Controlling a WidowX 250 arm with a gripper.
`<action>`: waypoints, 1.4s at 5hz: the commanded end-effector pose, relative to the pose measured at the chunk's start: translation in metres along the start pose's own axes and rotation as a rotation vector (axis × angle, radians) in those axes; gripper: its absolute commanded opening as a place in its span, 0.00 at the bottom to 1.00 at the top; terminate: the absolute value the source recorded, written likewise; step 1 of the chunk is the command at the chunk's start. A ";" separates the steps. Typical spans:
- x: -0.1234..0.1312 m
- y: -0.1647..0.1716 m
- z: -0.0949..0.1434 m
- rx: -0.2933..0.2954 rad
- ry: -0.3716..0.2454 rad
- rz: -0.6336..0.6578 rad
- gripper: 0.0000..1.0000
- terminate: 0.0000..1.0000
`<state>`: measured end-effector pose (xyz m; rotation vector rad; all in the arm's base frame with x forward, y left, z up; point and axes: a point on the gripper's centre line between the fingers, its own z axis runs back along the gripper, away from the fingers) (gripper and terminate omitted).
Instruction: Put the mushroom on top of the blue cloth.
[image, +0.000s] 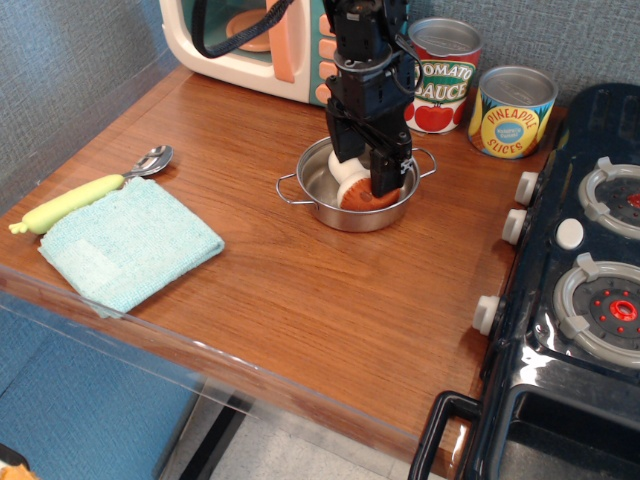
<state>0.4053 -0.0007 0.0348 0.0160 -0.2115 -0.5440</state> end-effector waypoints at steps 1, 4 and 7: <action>-0.010 0.001 -0.001 0.019 -0.007 0.001 0.00 0.00; -0.004 0.016 0.036 -0.013 -0.080 0.009 0.00 0.00; -0.056 0.029 0.121 -0.005 -0.230 0.022 0.00 0.00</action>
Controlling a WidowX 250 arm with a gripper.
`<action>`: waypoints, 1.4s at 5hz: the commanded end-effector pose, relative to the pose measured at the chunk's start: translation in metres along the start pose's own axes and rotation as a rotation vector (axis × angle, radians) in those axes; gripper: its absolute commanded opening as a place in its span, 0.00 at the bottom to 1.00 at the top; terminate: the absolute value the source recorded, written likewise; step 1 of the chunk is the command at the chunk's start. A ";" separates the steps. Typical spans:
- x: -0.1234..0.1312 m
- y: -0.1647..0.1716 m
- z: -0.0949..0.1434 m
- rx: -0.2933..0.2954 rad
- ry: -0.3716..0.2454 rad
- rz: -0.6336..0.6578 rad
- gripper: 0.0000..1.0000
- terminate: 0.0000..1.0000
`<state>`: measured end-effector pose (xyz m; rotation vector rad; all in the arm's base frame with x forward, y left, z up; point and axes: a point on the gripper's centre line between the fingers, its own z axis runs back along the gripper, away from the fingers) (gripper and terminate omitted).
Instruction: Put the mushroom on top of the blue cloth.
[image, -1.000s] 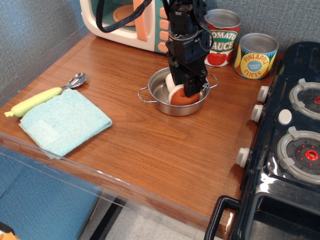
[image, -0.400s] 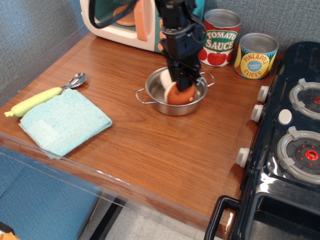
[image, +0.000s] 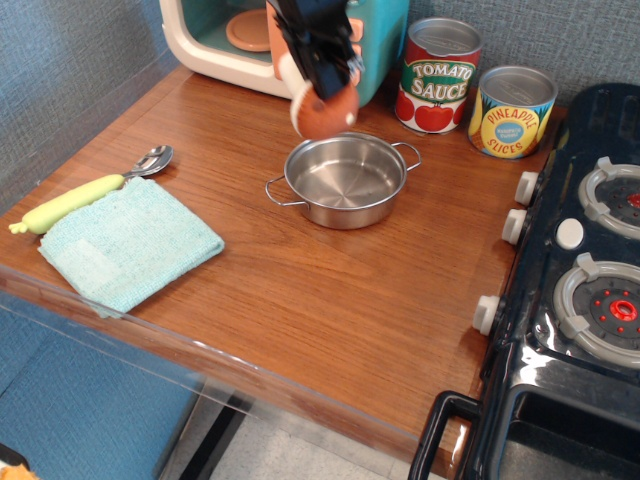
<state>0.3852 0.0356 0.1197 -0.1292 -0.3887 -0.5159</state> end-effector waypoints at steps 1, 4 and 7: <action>-0.068 0.012 0.045 0.128 0.044 0.005 0.00 0.00; -0.143 0.041 0.059 0.160 0.214 0.113 0.00 0.00; -0.162 0.026 0.060 0.122 0.246 0.097 1.00 0.00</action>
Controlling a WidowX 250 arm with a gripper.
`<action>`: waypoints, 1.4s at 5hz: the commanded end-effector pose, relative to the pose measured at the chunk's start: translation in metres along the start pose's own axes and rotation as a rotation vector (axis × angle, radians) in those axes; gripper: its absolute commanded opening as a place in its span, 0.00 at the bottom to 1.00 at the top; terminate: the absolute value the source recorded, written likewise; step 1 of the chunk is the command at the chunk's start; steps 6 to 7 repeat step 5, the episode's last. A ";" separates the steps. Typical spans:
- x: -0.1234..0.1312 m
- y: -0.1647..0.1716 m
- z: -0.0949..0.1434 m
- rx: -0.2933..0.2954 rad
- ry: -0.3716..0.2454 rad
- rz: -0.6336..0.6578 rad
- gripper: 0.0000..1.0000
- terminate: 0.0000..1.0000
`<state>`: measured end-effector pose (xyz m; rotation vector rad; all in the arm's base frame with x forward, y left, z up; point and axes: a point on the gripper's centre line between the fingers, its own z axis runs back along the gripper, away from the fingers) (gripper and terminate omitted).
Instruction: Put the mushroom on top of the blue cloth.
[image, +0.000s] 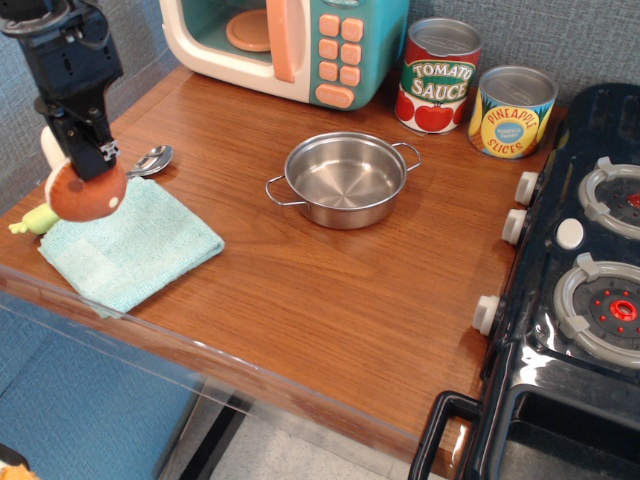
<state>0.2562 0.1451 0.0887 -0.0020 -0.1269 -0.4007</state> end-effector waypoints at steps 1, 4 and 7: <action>-0.005 -0.003 0.023 0.057 -0.035 -0.010 1.00 0.00; -0.010 -0.008 0.027 0.117 -0.103 0.092 1.00 0.00; -0.010 -0.008 0.027 0.117 -0.103 0.092 1.00 1.00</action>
